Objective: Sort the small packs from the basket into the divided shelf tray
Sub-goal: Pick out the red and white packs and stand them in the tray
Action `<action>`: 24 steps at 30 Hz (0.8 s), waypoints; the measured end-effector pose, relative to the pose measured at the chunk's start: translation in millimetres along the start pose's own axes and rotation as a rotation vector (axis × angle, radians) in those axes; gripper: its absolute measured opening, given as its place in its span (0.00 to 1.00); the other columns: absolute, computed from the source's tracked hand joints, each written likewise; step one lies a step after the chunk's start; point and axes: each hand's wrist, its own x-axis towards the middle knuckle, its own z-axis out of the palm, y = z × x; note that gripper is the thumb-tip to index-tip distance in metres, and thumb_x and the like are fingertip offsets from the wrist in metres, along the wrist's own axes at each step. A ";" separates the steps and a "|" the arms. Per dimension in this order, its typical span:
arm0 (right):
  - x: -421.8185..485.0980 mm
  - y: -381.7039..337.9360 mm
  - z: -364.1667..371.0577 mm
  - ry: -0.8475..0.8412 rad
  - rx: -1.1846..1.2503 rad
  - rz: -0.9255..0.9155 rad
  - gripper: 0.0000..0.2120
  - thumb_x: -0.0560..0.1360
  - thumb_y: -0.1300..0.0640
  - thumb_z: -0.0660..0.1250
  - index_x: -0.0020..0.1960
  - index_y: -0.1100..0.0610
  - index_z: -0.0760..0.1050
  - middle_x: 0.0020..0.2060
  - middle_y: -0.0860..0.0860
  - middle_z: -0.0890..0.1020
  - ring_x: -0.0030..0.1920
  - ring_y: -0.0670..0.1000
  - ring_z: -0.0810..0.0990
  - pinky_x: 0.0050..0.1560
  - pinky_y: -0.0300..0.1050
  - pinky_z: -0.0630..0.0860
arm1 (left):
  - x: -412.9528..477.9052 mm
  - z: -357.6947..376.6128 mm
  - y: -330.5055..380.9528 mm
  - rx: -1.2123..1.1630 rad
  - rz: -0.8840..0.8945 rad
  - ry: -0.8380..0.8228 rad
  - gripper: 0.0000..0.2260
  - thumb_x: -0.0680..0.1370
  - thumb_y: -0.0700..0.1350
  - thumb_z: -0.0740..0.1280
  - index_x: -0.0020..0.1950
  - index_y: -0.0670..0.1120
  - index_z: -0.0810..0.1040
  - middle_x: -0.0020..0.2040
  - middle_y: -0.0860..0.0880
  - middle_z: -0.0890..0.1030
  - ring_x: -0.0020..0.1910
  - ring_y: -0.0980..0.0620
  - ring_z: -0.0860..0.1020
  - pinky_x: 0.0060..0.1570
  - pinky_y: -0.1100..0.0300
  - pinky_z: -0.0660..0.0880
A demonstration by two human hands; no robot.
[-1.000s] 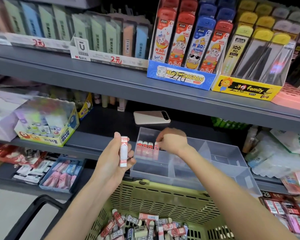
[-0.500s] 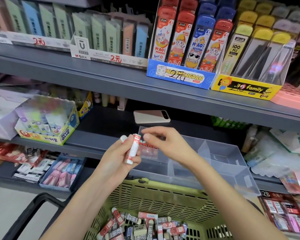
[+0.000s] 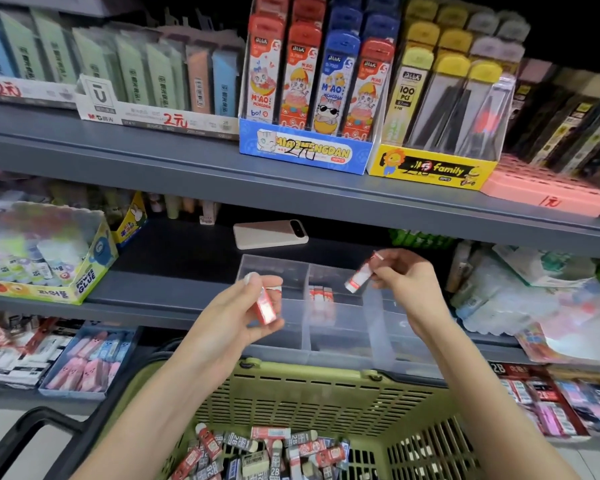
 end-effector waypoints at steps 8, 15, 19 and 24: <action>-33.3 -7.9 9.6 -0.212 0.509 0.194 0.05 0.75 0.69 0.62 0.43 0.62 0.75 0.31 0.56 0.82 0.34 0.51 0.83 0.36 0.40 0.80 | 3.6 44.3 -12.2 0.183 0.028 -0.124 0.09 0.78 0.49 0.64 0.48 0.43 0.75 0.32 0.53 0.75 0.32 0.57 0.72 0.32 0.65 0.71; -69.4 -8.4 2.2 -0.405 0.136 0.056 0.13 0.70 0.71 0.67 0.51 0.58 0.78 0.39 0.56 0.84 0.38 0.49 0.82 0.37 0.39 0.77 | 12.9 70.7 -22.7 0.245 0.100 -0.140 0.10 0.80 0.41 0.63 0.38 0.47 0.75 0.28 0.54 0.74 0.28 0.58 0.70 0.25 0.69 0.64; -58.5 -6.5 -10.6 -0.396 0.083 0.054 0.03 0.72 0.63 0.70 0.45 0.59 0.81 0.34 0.57 0.82 0.32 0.49 0.77 0.31 0.39 0.73 | 13.1 71.8 -24.5 0.455 0.094 -0.191 0.06 0.80 0.45 0.63 0.45 0.46 0.76 0.30 0.54 0.72 0.29 0.58 0.68 0.27 0.68 0.65; -9.6 5.4 -7.1 -0.131 -0.208 0.065 0.15 0.70 0.63 0.72 0.55 0.59 0.74 0.29 0.50 0.79 0.30 0.49 0.78 0.37 0.46 0.76 | 15.3 67.9 -14.3 0.163 -0.038 -0.129 0.11 0.82 0.46 0.57 0.58 0.43 0.76 0.34 0.51 0.74 0.33 0.56 0.71 0.33 0.64 0.70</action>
